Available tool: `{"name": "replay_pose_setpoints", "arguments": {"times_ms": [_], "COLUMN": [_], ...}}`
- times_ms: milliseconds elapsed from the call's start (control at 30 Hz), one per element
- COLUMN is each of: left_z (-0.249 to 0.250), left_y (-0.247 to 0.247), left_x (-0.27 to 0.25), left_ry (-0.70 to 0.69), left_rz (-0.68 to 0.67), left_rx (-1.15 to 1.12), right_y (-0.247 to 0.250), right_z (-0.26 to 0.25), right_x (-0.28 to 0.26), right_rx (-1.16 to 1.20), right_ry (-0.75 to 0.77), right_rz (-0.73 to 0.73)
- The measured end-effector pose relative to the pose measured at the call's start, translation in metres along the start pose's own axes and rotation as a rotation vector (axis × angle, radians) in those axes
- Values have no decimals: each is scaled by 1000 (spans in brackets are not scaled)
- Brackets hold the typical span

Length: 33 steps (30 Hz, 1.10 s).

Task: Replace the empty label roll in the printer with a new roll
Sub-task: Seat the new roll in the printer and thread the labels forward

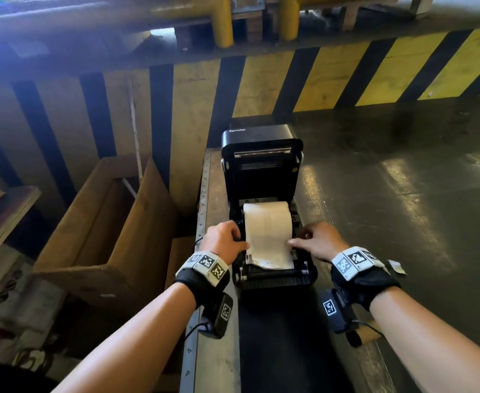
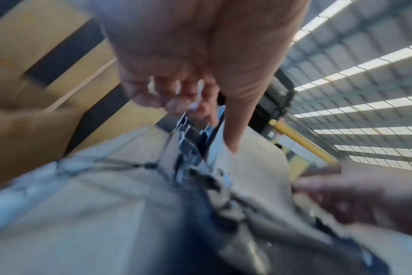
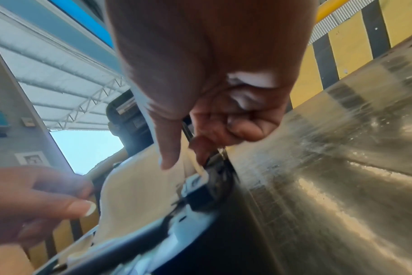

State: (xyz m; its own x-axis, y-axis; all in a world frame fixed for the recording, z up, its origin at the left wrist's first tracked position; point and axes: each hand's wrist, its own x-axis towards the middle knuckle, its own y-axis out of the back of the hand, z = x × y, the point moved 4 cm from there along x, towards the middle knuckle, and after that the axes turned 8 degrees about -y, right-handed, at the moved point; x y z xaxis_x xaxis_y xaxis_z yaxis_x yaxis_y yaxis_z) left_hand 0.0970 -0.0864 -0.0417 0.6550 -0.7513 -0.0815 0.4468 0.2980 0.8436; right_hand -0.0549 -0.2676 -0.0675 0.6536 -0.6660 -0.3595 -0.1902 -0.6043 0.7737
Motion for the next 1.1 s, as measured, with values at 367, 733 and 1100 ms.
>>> {"name": "replay_pose_setpoints", "arguments": {"times_ms": [367,733,1100], "left_z": [18,20,19], "left_y": [-18,-21,-27], "left_x": [-17,-13,-12], "left_ry": [-396,-457,-420], "left_rz": [-261,-284,-341], "left_rx": [242,241,219], "right_y": [-19,-20,-19], "right_z": [-25,-26,-28], "right_x": [-36,-39,-47], "right_rx": [-161,-139,-209], "right_ry": [281,251,298], "right_rz": [-75,-54,-86]}}
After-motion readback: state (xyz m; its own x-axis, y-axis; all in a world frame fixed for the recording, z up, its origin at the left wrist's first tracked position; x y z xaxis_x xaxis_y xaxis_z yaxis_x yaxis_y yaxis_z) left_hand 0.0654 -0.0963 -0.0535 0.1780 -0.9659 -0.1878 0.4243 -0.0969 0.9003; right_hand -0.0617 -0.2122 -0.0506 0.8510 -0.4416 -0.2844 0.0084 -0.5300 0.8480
